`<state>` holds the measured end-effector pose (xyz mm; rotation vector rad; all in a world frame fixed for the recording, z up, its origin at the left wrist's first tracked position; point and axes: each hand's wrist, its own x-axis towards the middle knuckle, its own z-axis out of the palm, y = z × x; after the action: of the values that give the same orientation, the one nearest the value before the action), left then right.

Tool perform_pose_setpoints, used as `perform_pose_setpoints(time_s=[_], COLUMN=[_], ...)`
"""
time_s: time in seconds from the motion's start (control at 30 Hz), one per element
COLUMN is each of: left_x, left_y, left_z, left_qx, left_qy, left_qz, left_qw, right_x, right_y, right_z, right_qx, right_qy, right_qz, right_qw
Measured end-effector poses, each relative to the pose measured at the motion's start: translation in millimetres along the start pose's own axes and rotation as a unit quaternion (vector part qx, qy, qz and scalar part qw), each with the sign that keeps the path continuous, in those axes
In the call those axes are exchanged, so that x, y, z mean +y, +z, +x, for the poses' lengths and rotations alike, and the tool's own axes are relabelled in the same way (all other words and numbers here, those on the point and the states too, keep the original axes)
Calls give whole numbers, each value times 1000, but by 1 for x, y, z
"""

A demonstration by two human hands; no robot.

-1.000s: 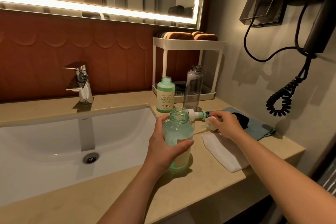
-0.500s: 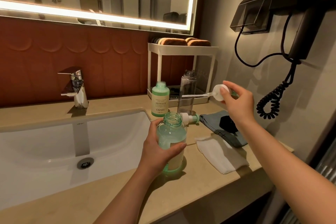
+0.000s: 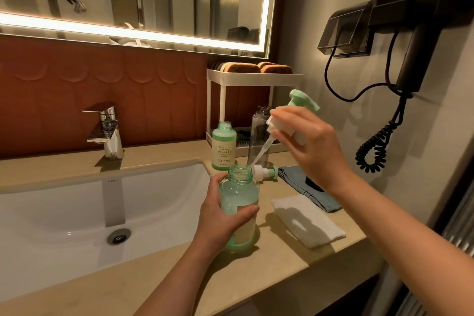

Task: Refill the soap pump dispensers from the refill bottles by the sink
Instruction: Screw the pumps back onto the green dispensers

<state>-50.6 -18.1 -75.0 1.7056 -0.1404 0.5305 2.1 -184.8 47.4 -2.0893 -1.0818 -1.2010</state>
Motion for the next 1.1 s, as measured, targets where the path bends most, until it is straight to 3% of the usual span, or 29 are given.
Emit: perform_pose_setpoints(time_s=[0.2,0.33,0.67,0.8,0.9,0.97,1.03,1.1], left_x=[2,2,-1,-1,-1,0,-1,-2], left_y=[0,0,1,1,-1,-1,-2,-2], left_z=[-2,-1,0,1,0,-1,-1,-2], left_qx=[4,2,10,-1,1,1,1,2], left_qy=[0,-12,-15,-19,-14,-9,-8,-10], left_qz=[4,13,22,17,16,20,17,20], left_qw=[1000,1000,1000,1000,1000,1000,1000,1000], right_x=[-21,-27,-24,-21,-26,-28,-28,-23], right_y=[19,29,44,40,34,32,32,32], right_z=[-12,-20,-39,-54,-61,-60,-50,-34], right_qx=[-87,-143,-186,-164,-64,-15,-66,-194], right_qy=[-105,-117,-112,-69,-12,82,209,294], right_qz=[-2,18,50,107,191,234,276,357], right_qw=[991,983,975,978,979,969,936,865])
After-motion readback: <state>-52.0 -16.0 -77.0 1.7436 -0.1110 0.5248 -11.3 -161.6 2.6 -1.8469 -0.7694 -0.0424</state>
